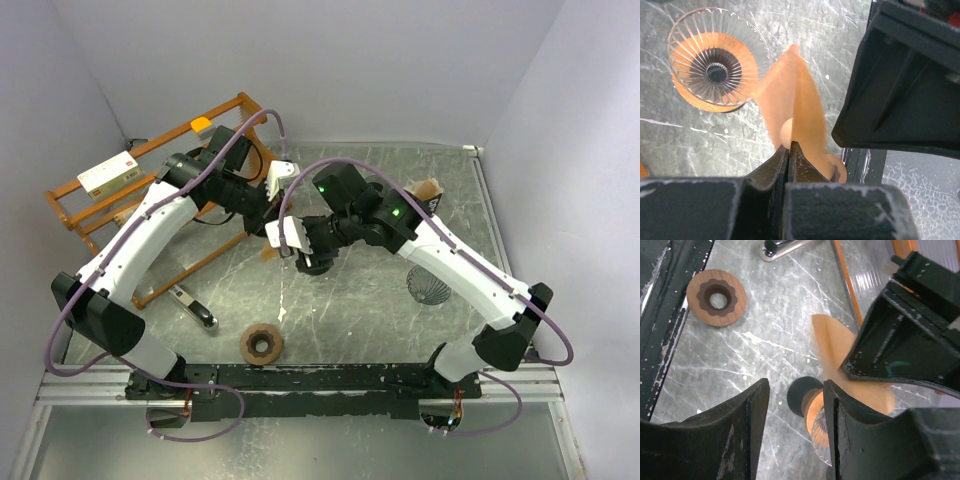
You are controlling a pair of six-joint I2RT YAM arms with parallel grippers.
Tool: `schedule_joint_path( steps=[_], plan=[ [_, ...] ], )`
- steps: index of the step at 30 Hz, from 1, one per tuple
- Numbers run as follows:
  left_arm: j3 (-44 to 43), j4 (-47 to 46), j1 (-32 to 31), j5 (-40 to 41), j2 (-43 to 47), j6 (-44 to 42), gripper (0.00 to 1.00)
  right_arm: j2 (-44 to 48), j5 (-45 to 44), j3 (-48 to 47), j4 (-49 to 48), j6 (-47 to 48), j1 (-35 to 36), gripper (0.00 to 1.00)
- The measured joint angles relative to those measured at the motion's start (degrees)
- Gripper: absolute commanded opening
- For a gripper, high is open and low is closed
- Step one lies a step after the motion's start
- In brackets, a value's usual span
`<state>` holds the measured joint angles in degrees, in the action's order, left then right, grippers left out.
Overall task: Place the coffee filter in the dripper
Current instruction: Place the coffee filter in the coffee dripper.
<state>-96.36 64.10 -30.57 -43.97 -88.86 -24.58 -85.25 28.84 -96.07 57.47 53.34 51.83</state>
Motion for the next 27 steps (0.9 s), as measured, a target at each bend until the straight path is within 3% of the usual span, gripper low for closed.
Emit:
schedule_joint_path(
  steps=[11,18,27],
  plan=[
    [-2.29,-0.76,-0.02,1.64,-0.15,0.15,0.07,1.03,0.50,4.50,0.28,-0.61,0.00,0.50],
    [-3.89,0.20,-0.02,0.31,-1.25,-1.53,0.07,1.11,0.37,-1.68,-0.61,-1.86,-0.02,0.62],
    [-4.42,1.97,-0.04,-1.53,-2.23,-3.04,0.07,0.98,-3.45,-5.51,-2.82,-2.05,-0.02,0.64]
  ],
)
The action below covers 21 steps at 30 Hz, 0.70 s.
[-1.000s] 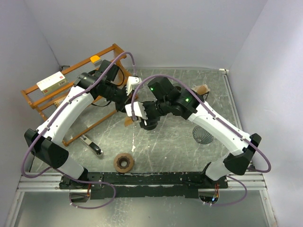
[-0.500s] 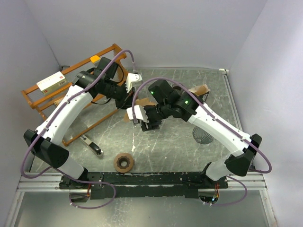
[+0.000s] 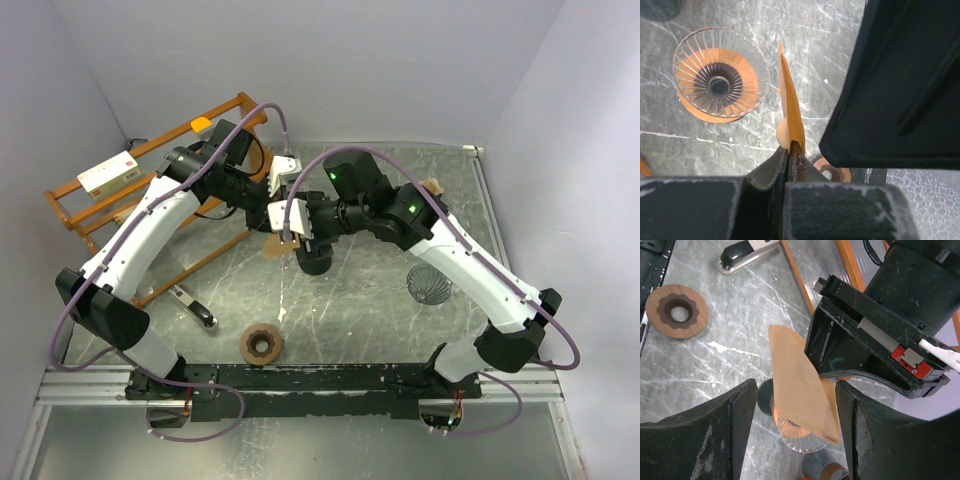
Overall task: Place the coffee filter in the dripper
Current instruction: Place the coffee filter in the coffee dripper.
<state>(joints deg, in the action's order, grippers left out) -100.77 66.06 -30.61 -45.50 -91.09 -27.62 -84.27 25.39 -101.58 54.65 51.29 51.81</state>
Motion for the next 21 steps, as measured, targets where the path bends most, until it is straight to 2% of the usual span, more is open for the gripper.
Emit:
schedule_joint_path(
  steps=[21],
  plan=[
    [0.04,0.42,-0.72,-1.22,0.00,-0.66,0.07,-0.24,-2.71,2.67,0.02,0.81,0.00,0.58]
  ],
)
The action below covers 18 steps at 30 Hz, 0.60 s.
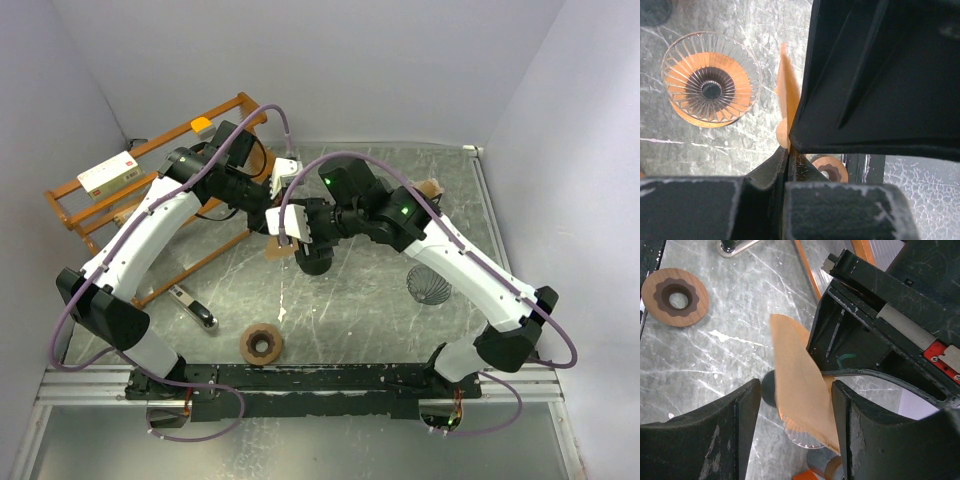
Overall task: Place the coffee filter in the dripper
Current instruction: Place the coffee filter in the coffee dripper.
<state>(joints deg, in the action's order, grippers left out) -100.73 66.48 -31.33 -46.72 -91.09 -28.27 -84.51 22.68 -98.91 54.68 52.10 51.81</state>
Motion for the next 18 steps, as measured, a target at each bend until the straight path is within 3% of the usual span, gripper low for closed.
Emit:
schedule_joint_path(
  steps=[18],
  plan=[
    [0.39,0.35,-0.02,0.55,0.00,-0.46,0.07,-0.02,-0.15,1.18,1.46,1.09,0.00,0.54]
  ],
)
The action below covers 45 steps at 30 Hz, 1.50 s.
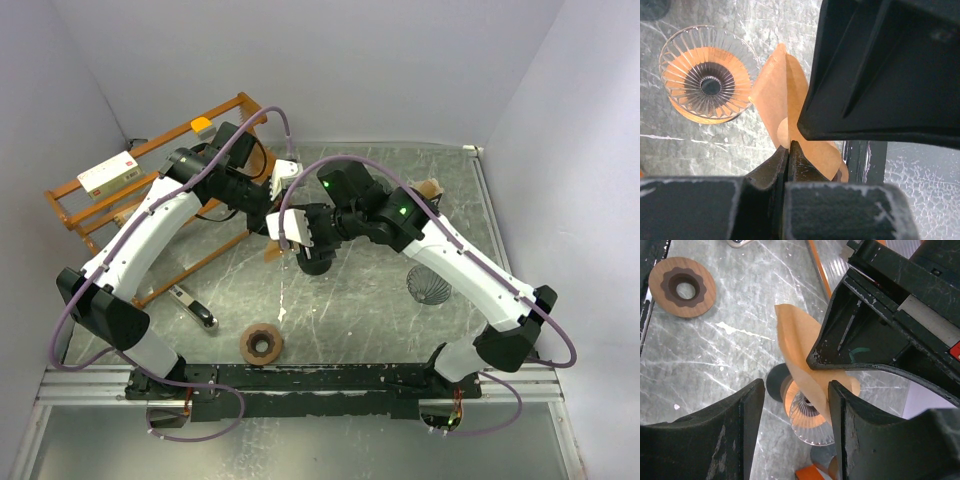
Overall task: Place the coffee filter in the dripper
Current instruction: Place the coffee filter in the coffee dripper.
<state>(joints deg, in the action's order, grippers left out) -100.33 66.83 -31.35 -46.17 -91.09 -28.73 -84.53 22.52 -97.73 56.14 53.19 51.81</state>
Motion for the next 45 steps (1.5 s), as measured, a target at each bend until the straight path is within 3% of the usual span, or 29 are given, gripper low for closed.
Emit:
schedule_joint_path(
  steps=[16,27,45],
  plan=[
    [-0.44,1.20,-0.20,0.76,-1.86,-0.26,0.07,-0.92,0.15,-1.29,4.59,1.86,0.37,0.52],
    [-1.92,3.61,-2.25,1.05,-3.82,-0.66,0.07,-2.71,-2.95,-2.51,5.01,3.13,4.39,0.50],
    [-5.77,5.62,-2.97,2.40,-6.56,-1.49,0.07,-5.68,-9.33,-3.52,8.28,4.52,4.79,0.37]
  ],
)
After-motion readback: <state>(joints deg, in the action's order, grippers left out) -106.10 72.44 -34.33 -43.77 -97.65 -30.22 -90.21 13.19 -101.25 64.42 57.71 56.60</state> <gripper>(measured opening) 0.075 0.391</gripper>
